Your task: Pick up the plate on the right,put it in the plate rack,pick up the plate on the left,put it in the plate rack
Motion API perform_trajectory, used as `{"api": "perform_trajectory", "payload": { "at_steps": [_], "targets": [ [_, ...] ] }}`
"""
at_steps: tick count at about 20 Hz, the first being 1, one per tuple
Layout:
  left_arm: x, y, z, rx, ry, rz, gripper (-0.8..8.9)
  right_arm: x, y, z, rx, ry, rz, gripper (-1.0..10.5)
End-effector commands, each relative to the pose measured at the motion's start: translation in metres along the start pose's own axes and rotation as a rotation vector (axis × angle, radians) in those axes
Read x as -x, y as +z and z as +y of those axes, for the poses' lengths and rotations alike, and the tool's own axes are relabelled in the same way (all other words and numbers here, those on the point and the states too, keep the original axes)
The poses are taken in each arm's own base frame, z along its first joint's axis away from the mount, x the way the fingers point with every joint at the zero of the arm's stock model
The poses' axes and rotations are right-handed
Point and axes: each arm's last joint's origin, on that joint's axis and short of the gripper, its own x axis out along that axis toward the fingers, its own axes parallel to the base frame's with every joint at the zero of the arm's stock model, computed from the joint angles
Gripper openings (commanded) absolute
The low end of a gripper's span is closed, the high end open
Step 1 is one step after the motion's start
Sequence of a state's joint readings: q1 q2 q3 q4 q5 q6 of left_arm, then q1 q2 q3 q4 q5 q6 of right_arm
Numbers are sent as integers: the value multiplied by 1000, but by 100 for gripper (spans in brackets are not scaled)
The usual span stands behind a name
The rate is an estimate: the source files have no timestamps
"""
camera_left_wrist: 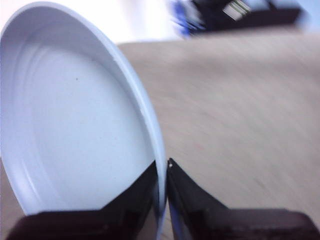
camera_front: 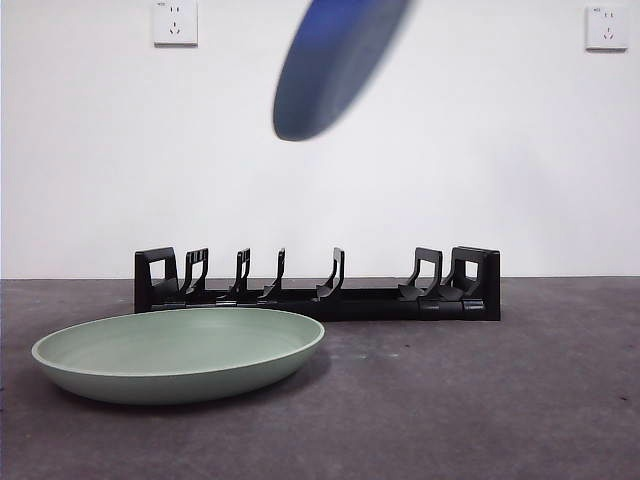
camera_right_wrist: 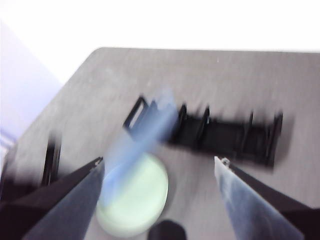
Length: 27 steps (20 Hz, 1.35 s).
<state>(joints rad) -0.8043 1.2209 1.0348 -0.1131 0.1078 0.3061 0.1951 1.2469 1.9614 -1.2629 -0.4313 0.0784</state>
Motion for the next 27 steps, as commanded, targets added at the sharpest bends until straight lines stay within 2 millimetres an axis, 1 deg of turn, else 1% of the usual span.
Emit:
{"api": "perform_trajectory", "payload": {
  "at_steps": [1, 3, 6, 8, 11, 14, 18, 23, 27],
  "targets": [
    [5, 1, 28, 228, 107, -76, -8, -1, -8, -1, -1, -23, 71, 378],
    [9, -1, 45, 294, 127, -119, -8, 0, -12, -2, -10, -40, 103, 378],
    [14, -5, 68, 388, 94, -187, -8, -2, -13, -3, -16, -43, 112, 378],
    [15, -11, 81, 437, 120, -196, -8, -4, -13, -3, -19, -32, 117, 378],
    [11, -23, 95, 472, 141, -165, -8, -6, -14, -4, -25, -7, 130, 378],
    [1, -46, 114, 510, 122, -113, -8, -11, -16, -6, -35, -8, 150, 378],
    [-15, -69, 125, 518, 132, -48, -8, -22, -23, -12, -54, -10, 198, 378],
    [-30, -84, 130, 505, 135, -20, -8, -42, -36, -22, -93, -15, 287, 378],
    [-41, -99, 134, 509, 139, 20, -8, -52, -45, -27, -96, -15, 336, 378]
  ]
}}
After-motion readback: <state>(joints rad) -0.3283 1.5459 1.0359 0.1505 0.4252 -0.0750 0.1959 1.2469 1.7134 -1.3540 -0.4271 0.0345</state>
